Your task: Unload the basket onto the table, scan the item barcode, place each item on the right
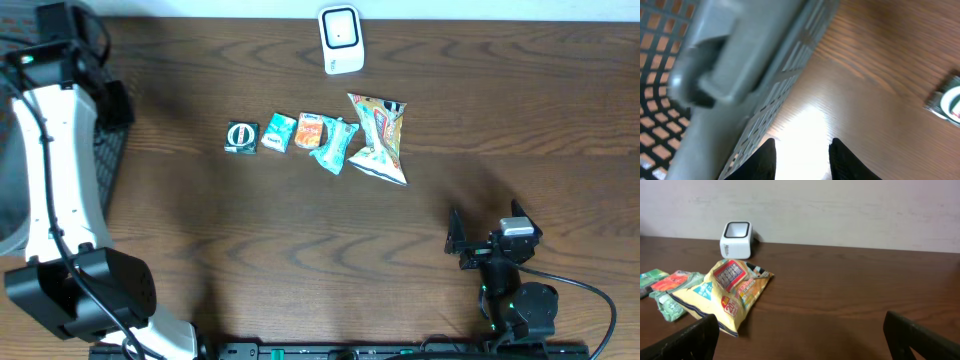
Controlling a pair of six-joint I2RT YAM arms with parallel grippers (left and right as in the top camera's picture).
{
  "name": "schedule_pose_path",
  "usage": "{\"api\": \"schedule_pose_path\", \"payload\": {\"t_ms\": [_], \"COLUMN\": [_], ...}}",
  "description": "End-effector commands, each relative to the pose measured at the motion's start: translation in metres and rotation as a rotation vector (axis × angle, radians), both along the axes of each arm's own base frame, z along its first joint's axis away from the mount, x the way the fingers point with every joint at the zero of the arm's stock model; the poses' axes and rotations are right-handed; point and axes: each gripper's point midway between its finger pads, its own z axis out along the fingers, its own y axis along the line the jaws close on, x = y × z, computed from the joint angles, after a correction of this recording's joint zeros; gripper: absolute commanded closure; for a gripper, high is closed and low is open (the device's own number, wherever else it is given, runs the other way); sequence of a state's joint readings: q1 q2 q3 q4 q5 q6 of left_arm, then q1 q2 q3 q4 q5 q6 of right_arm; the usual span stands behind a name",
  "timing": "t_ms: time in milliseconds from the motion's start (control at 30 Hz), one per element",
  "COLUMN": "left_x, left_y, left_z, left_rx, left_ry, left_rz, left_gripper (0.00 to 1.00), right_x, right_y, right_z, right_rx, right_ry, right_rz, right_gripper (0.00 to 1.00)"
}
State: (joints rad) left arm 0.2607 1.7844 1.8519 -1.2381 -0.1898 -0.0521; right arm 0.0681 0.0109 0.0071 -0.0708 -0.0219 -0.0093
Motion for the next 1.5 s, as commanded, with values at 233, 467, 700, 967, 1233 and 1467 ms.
{"api": "schedule_pose_path", "payload": {"t_ms": [233, 467, 700, 967, 1233, 1467], "left_x": [0.015, 0.049, 0.068, 0.065, 0.06, 0.025], "left_y": [0.009, 0.006, 0.017, 0.035, 0.022, -0.041], "left_z": [0.008, 0.021, 0.03, 0.033, 0.064, 0.118], "left_rx": [-0.018, -0.043, 0.002, 0.014, 0.034, -0.111], "left_ry": [-0.092, -0.243, -0.314, -0.331, -0.405, -0.524], "left_rz": [0.025, -0.008, -0.043, -0.004, -0.029, -0.109], "left_gripper": [0.66, 0.65, 0.65, 0.6, 0.59, 0.47], "right_x": [0.0, 0.0, 0.0, 0.0, 0.0, 0.0], "right_y": [0.001, 0.001, 0.001, 0.001, 0.001, 0.001], "right_z": [0.0, -0.001, 0.0, 0.0, -0.001, -0.001], "right_rx": [-0.007, -0.007, -0.007, -0.007, -0.007, -0.007], "right_ry": [-0.001, 0.0, -0.001, -0.001, 0.0, 0.0], "right_rz": [0.002, 0.002, 0.002, 0.002, 0.002, 0.002], "right_gripper": [0.01, 0.01, 0.01, 0.01, 0.01, 0.01]}}
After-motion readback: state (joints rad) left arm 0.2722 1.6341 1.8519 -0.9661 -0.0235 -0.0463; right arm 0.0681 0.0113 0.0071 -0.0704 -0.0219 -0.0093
